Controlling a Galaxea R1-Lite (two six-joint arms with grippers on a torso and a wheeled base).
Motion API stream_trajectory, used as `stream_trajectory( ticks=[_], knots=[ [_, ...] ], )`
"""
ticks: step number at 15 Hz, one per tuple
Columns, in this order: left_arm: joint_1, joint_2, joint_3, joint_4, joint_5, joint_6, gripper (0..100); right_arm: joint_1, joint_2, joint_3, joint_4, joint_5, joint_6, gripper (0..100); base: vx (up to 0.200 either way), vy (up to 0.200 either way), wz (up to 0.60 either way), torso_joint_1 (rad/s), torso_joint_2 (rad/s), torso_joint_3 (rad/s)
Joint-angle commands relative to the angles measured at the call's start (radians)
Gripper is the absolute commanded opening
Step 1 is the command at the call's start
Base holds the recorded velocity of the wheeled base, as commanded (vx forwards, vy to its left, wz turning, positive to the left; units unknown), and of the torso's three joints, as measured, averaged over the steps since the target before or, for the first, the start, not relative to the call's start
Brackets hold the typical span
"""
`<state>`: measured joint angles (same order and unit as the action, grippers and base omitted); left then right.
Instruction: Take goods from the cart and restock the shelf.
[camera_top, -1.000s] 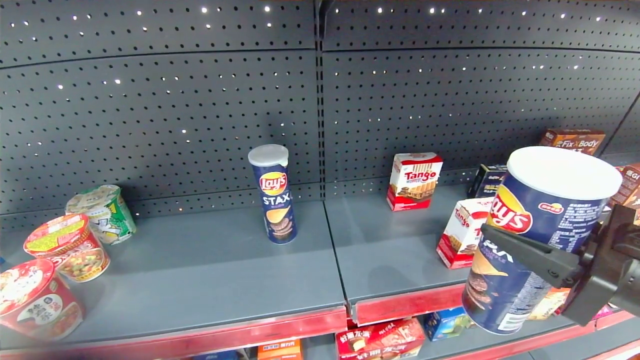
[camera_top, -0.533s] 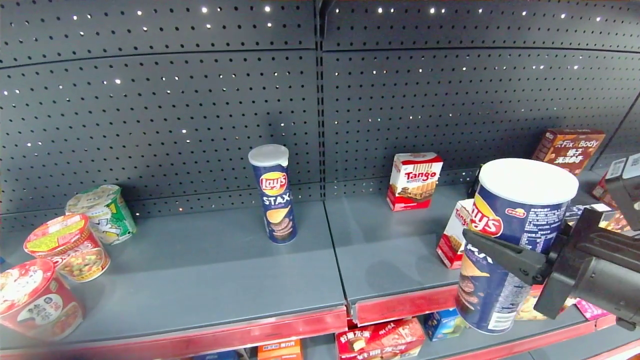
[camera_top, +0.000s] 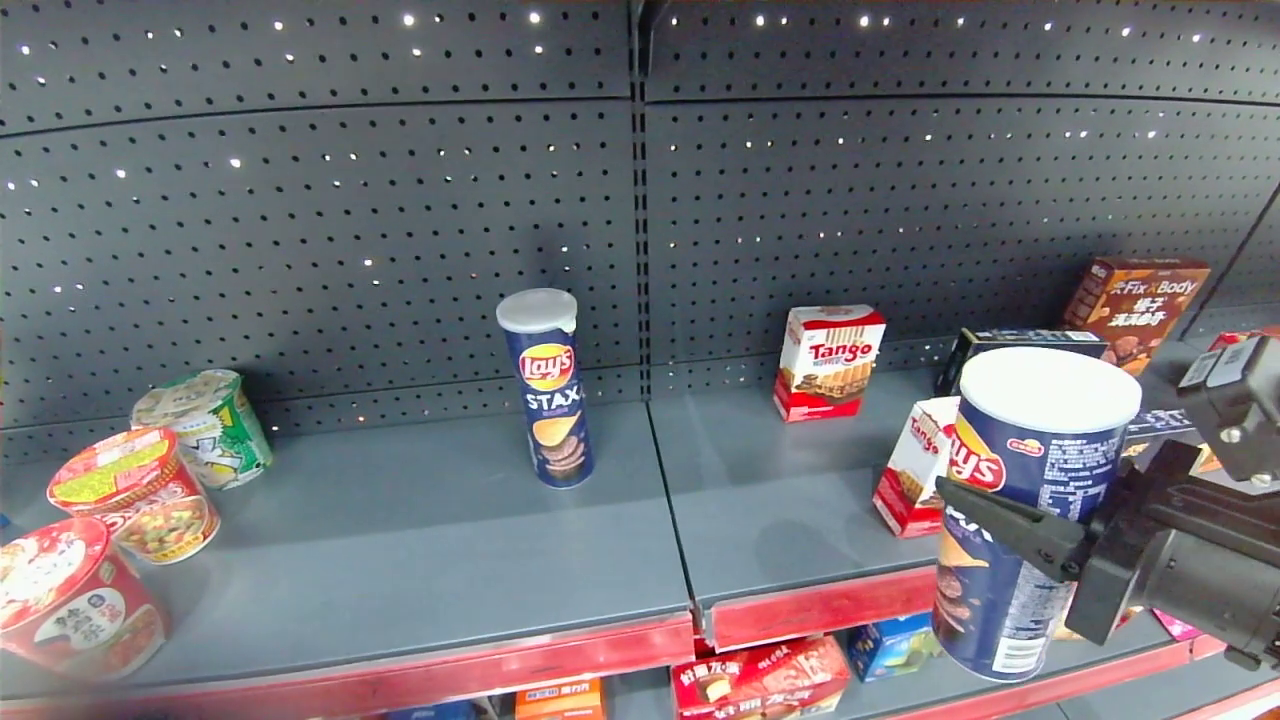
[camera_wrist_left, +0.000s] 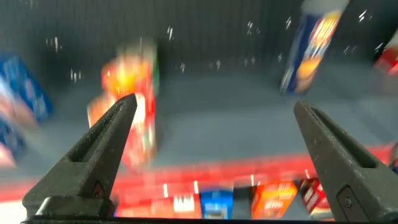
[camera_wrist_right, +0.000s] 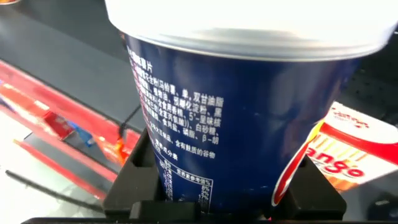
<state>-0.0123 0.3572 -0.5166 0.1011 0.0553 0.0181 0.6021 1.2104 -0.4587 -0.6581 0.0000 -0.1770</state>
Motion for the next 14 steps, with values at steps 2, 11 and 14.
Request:
stream_trajectory(
  ticks=[2, 11, 14],
  knots=[
    [-0.144, 0.424, -0.342, 0.132, -0.031, 0.046, 100, -0.028, 0.003, 0.003, 0.002, 0.000, -0.001, 0, 0.000, 0.000, 0.00, 0.000, 0.00, 0.000],
    [-0.294, 0.749, -0.415, -0.037, -0.092, 0.036, 100, -0.090, -0.012, 0.017, 0.005, 0.000, -0.001, 0, 0.000, 0.000, 0.00, 0.000, 0.00, 0.000],
    [-0.290, 0.825, -0.384, -0.038, -0.167, 0.049, 100, -0.093, -0.003, 0.015, 0.002, 0.000, -0.001, 0, 0.000, 0.000, 0.00, 0.000, 0.00, 0.000]
  ],
)
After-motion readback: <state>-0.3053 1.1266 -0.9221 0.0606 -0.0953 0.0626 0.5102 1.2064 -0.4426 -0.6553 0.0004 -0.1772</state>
